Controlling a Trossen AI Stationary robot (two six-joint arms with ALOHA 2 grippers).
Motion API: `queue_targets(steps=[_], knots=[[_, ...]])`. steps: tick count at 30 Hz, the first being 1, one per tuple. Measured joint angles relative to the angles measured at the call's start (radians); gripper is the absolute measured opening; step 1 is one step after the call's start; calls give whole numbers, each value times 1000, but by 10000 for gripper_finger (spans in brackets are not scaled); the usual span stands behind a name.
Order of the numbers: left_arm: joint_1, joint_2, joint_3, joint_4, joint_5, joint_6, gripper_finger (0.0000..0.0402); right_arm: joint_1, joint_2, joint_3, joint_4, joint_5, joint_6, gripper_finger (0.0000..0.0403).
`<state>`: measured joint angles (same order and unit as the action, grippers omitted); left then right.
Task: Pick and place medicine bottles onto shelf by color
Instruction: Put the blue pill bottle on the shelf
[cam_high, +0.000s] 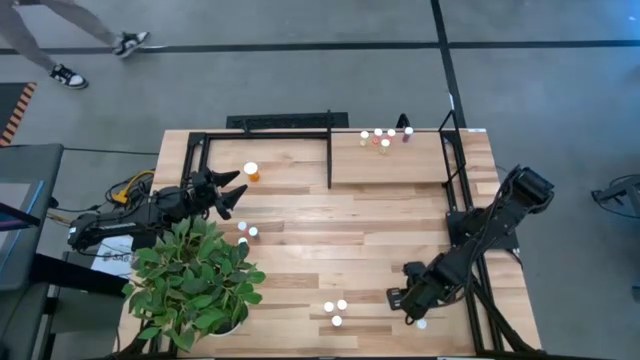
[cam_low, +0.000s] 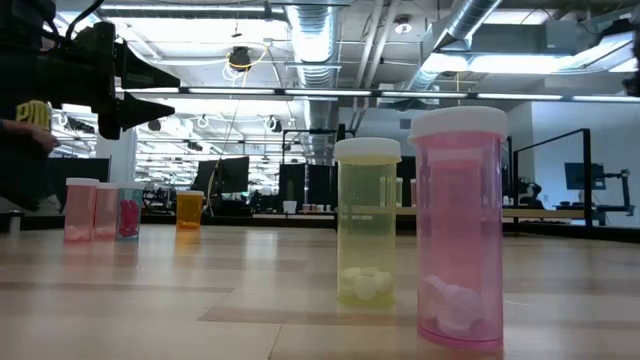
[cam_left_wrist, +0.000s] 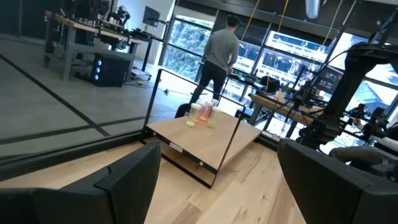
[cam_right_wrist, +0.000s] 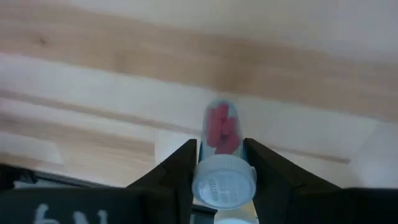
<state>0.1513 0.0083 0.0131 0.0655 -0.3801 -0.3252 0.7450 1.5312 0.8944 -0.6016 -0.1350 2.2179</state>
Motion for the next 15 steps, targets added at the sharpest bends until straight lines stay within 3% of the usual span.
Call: queue_targets(steps=[8, 15], knots=[[0, 0, 0, 0, 0, 0, 312, -130, -143, 0, -206, 1, -91, 154], [0, 0, 0, 0, 0, 0, 312, -377, -271, 0, -441, 5, -166, 155]])
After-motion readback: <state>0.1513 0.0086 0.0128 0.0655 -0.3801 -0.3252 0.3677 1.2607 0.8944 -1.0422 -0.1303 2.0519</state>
